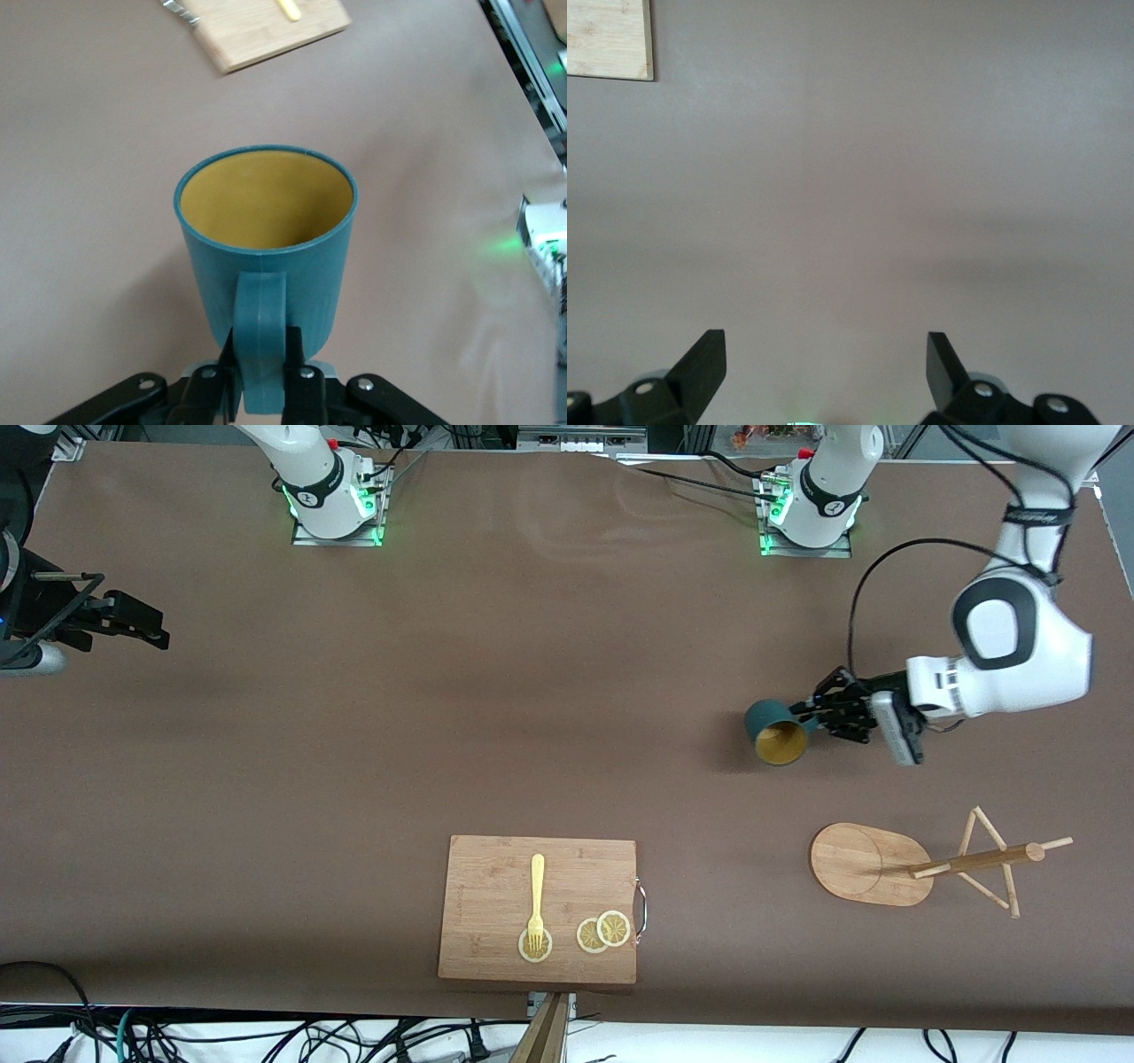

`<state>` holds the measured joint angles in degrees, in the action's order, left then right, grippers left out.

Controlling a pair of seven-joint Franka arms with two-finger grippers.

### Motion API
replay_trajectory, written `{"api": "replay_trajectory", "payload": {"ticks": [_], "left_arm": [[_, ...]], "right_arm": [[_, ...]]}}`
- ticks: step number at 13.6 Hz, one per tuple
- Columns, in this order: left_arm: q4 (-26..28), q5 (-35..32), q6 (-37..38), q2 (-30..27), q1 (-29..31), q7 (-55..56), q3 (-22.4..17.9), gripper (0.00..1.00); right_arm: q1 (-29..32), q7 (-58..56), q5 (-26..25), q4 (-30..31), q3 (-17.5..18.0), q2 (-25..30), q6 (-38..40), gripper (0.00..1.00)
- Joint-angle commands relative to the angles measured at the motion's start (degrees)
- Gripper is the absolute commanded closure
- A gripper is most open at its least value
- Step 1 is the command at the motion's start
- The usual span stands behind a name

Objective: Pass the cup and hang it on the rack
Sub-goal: 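Lift the mug by its handle with the left gripper toward the rack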

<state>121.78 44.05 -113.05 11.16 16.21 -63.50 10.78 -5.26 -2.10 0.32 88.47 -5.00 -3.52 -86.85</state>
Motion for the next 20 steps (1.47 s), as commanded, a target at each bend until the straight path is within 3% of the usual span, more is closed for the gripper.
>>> {"api": "replay_trajectory", "payload": {"ticks": [1,4,7,9,11,13,16,20], "left_arm": [[-0.13,-5.27,4.66,-2.99,5.12,11.96,0.65,1.00],[-3.72,-7.31,11.69,-2.81,11.10,25.22,0.65,1.00],[-6.72,-7.22,14.08,-2.29,11.91,38.05,0.56,1.00],[-13.28,-7.22,16.43,1.12,12.79,46.84,0.56,1.00],[-23.72,-6.61,22.75,7.44,12.88,56.86,0.65,1.00],[-29.30,-6.00,25.50,11.32,12.88,61.55,0.65,1.00],[-33.25,0.85,25.68,15.97,14.54,67.53,0.56,1.00],[-41.26,-0.19,27.62,21.62,14.38,69.30,0.47,1.00]], "right_arm": [[0.78,-0.45,0.99,-0.40,0.61,0.53,0.81,0.00],[0.78,-0.45,0.99,-0.40,0.69,0.53,0.72,0.00],[0.78,-0.45,0.99,-0.40,0.70,0.53,0.81,0.00],[0.78,-0.45,0.99,-0.40,0.70,0.53,0.72,0.00],[0.78,-0.45,0.99,-0.40,0.70,0.53,0.72,0.00],[0.78,-0.45,0.99,-0.40,0.70,0.53,0.55,0.00],[0.78,-0.45,1.08,-0.40,0.70,0.53,0.46,0.00],[0.78,-0.45,0.99,-0.40,0.70,0.53,0.37,0.00]]}}
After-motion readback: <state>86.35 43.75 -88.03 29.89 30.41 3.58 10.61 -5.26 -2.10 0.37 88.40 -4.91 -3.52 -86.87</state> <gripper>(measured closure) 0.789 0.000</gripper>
